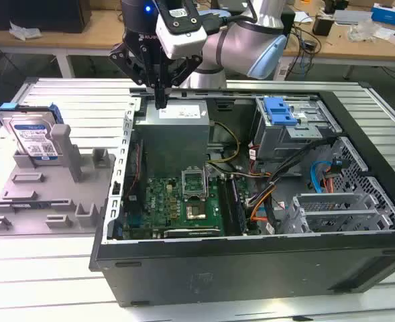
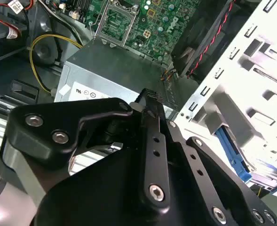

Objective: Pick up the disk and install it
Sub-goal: 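Reach for the disk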

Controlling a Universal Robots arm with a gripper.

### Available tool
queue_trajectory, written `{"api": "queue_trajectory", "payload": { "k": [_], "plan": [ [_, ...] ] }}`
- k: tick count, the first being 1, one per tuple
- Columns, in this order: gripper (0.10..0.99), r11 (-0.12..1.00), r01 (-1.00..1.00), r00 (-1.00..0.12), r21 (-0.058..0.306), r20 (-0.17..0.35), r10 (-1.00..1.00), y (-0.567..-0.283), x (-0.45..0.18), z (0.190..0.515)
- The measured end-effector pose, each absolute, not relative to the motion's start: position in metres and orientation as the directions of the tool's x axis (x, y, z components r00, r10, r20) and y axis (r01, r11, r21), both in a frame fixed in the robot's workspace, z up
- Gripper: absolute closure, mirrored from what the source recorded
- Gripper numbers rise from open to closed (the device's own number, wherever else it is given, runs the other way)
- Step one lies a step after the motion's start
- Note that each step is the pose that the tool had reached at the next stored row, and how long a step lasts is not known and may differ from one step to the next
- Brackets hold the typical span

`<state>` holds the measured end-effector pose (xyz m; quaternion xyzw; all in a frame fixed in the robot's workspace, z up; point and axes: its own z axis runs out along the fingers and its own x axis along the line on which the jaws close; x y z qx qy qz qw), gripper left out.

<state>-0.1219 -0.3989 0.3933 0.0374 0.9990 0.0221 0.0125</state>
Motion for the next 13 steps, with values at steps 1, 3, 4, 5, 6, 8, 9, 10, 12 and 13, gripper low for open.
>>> {"api": "queue_trajectory", "payload": {
  "k": [1, 3, 4, 5, 6, 8, 9, 10, 12, 13],
  "plan": [
    [0.980, 0.996, 0.074, -0.997, 0.045, -0.023, 0.075, -0.3989, -0.1219, 0.3933],
    [0.980, 0.996, 0.074, -0.997, 0.045, -0.023, 0.075, -0.3988, -0.1219, 0.3933],
    [0.980, 0.996, 0.074, -0.997, 0.045, -0.023, 0.075, -0.3988, -0.1219, 0.3933],
    [0.980, 0.996, 0.074, -0.997, 0.045, -0.023, 0.075, -0.3988, -0.1219, 0.3933],
    [0.980, 0.996, 0.074, -0.997, 0.045, -0.023, 0.075, -0.3989, -0.1219, 0.3933],
    [0.980, 0.996, 0.074, -0.997, 0.045, -0.023, 0.075, -0.3989, -0.1219, 0.3933],
    [0.980, 0.996, 0.074, -0.997, 0.045, -0.023, 0.075, -0.3989, -0.1219, 0.3933],
    [0.980, 0.996, 0.074, -0.997, 0.045, -0.023, 0.075, -0.3988, -0.1219, 0.3933],
    [0.980, 0.996, 0.074, -0.997, 0.045, -0.023, 0.075, -0.3988, -0.1219, 0.3933],
    [0.980, 0.996, 0.074, -0.997, 0.045, -0.023, 0.075, -0.3988, -0.1221, 0.3933]
  ]
}}
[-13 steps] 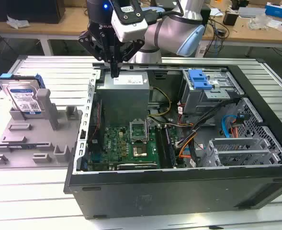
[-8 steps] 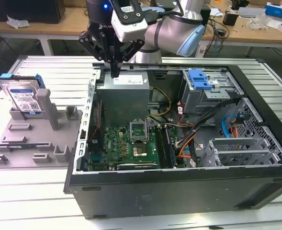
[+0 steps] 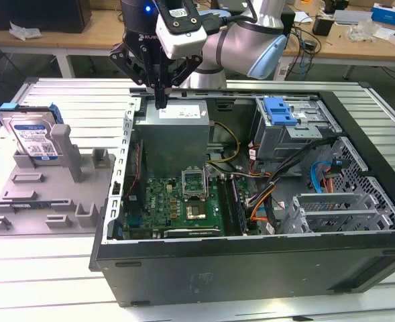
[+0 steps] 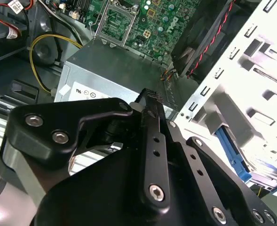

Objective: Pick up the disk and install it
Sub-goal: 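Reach for the disk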

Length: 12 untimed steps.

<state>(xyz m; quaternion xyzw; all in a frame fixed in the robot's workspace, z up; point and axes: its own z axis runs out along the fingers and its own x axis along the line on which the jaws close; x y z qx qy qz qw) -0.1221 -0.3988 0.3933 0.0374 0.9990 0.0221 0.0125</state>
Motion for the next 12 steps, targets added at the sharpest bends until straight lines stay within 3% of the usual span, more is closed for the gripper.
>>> {"api": "queue_trajectory", "payload": {
  "k": [12],
  "plan": [
    [0.980, 0.996, 0.074, -0.997, 0.045, -0.020, 0.075, -0.378, -0.178, 0.391]
  ]
}}
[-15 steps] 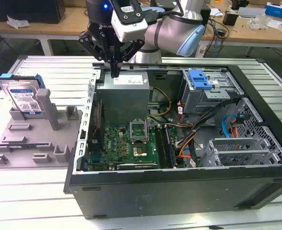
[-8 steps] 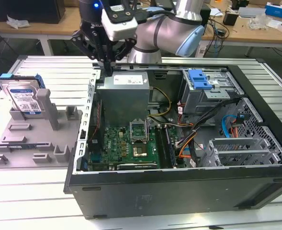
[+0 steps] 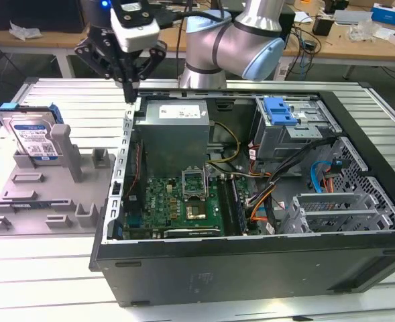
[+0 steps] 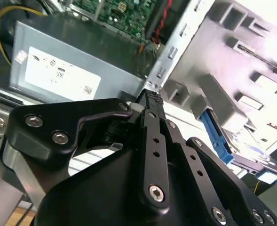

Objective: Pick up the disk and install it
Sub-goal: 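Reach for the disk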

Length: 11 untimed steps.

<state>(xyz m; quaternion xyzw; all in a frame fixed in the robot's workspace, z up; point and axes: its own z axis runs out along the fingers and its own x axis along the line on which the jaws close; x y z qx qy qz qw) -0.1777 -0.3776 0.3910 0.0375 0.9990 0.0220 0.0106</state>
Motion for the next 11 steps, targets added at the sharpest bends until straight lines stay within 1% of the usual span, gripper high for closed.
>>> {"api": "queue_trajectory", "payload": {
  "k": [11],
  "plan": [
    [0.980, 0.996, 0.075, -0.997, 0.044, -0.014, 0.075, -0.354, -0.234, 0.388]
  ]
}}
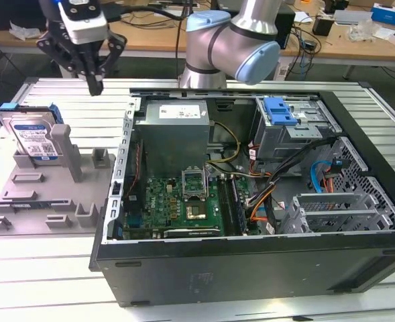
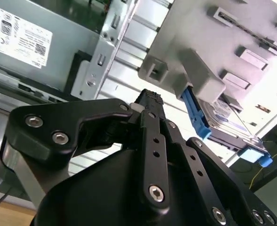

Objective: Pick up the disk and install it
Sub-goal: 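Reach for the disk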

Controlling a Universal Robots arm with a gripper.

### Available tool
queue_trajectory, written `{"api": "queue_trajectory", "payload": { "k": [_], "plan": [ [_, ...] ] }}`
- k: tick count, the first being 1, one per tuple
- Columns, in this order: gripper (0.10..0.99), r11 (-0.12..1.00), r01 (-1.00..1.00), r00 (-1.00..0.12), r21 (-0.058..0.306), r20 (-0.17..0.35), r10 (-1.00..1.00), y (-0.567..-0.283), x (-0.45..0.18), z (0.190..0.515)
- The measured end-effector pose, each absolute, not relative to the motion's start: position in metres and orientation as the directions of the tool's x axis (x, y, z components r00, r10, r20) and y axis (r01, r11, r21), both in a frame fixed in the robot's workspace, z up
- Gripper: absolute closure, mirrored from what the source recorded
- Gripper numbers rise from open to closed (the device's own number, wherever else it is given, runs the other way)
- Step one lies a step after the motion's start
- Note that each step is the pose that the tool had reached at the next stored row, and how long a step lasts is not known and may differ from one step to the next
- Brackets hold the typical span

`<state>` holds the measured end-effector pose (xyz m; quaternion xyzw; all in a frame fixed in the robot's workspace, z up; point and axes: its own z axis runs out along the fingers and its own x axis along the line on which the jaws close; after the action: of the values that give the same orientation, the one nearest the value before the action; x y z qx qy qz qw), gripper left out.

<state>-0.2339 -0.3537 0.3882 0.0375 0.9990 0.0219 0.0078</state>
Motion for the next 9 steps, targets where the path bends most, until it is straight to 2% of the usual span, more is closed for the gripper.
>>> {"api": "queue_trajectory", "payload": {
  "k": [9],
  "plan": [
    [0.980, 0.996, 0.075, -0.997, 0.044, -0.010, 0.075, -0.337, -0.275, 0.386]
  ]
}}
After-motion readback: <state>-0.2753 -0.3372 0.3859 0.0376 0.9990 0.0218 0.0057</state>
